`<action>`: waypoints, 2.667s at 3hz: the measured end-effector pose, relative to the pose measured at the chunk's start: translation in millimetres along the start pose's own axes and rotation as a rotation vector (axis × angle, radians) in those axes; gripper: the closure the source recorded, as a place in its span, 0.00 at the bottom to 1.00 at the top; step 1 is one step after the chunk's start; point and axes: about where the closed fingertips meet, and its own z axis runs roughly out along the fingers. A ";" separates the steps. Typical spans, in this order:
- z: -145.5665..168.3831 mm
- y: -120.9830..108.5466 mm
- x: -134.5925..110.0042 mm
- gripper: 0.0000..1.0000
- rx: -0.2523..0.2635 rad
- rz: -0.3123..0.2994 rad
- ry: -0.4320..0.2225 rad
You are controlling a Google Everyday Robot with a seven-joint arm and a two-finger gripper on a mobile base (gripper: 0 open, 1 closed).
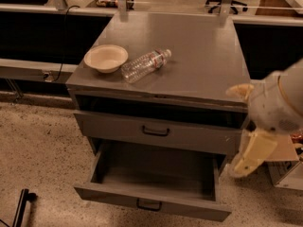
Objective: Close middle drawer
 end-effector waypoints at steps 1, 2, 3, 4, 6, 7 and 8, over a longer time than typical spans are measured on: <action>15.6 15.8 8.2 0.00 0.009 0.051 -0.057; 22.6 11.3 0.4 0.00 -0.030 0.015 -0.080; 77.9 25.8 2.5 0.00 -0.114 -0.019 -0.187; 181.9 72.0 43.2 0.00 -0.196 -0.008 -0.284; 213.7 86.0 52.7 0.00 -0.227 -0.001 -0.303; 247.1 98.6 59.1 0.00 -0.253 -0.002 -0.345; 313.7 131.3 92.3 0.00 -0.288 0.041 -0.390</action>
Offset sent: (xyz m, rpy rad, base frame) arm 0.0059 0.0181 -0.0296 0.1020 0.0378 0.1097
